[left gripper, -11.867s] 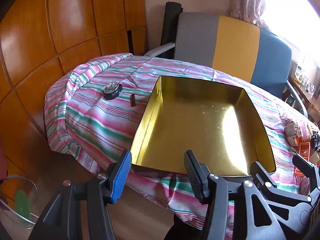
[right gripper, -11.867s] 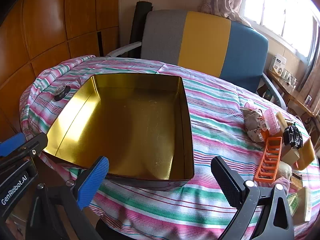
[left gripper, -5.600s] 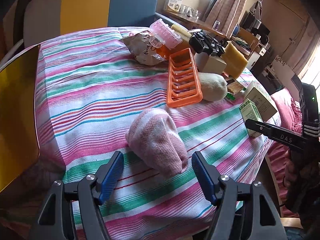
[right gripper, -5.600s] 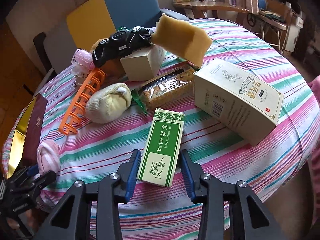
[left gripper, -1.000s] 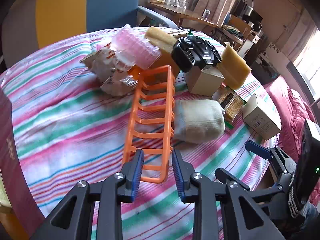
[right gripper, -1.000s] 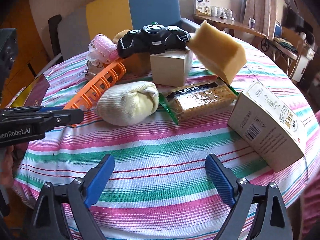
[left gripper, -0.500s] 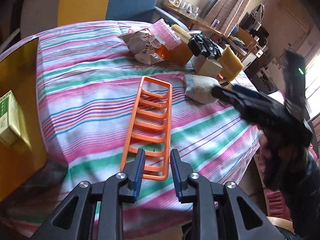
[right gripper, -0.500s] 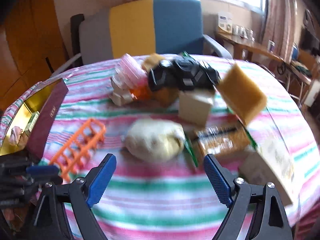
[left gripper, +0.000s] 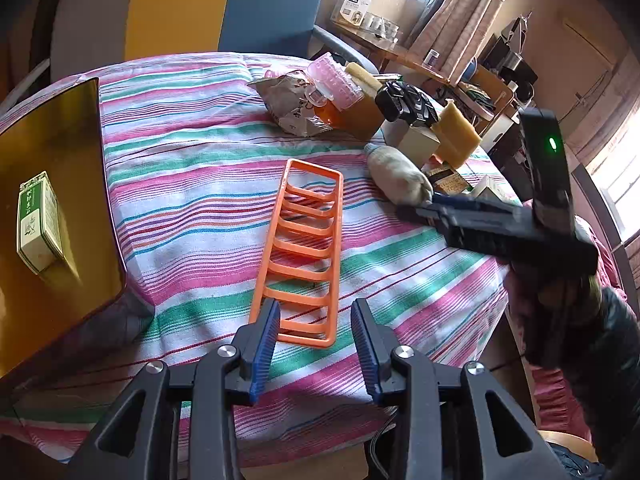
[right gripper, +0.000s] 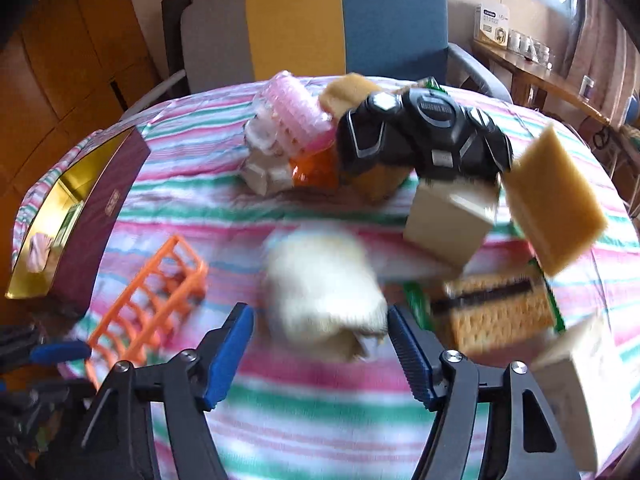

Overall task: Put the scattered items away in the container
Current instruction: 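Grasp the orange rack with the left tool while the right tool reaches the cream sock ball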

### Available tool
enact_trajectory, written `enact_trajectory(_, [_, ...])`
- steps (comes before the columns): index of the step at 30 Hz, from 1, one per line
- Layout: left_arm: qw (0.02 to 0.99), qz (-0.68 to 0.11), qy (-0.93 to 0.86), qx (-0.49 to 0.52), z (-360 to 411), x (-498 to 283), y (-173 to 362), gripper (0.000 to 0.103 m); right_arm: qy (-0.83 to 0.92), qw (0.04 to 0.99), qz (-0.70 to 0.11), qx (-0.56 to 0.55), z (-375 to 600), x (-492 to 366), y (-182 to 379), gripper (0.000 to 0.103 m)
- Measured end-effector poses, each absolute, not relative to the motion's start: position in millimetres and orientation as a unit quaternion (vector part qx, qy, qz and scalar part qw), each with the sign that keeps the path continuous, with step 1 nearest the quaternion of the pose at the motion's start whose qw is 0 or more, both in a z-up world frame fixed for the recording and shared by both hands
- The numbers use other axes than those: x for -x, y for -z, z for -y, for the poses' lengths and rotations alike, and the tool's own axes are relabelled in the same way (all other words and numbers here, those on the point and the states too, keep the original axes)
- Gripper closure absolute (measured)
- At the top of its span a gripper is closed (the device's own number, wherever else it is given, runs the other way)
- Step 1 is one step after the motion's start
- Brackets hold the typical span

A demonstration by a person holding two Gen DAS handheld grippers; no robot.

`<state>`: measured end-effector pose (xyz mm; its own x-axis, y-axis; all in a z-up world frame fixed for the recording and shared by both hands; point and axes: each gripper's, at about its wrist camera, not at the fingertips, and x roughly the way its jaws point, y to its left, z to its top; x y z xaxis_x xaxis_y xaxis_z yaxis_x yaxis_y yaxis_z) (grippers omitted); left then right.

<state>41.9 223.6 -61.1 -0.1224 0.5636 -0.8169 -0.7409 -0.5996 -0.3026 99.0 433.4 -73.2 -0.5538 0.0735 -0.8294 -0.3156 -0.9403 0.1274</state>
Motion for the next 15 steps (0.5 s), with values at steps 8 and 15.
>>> enact_trajectory(8, [0.434,-0.084,-0.748,0.495,-218.2,-43.5,59.6,0.063,-0.867,0.129,-0.174,0.448,-419.9,-151.6,77.9,0.036])
enact_trajectory(15, [0.436,-0.085,-0.753,0.486,-215.1,-45.9,55.4,0.059,-0.869,0.182,-0.209,0.409,-436.3,-122.6,57.8,0.018])
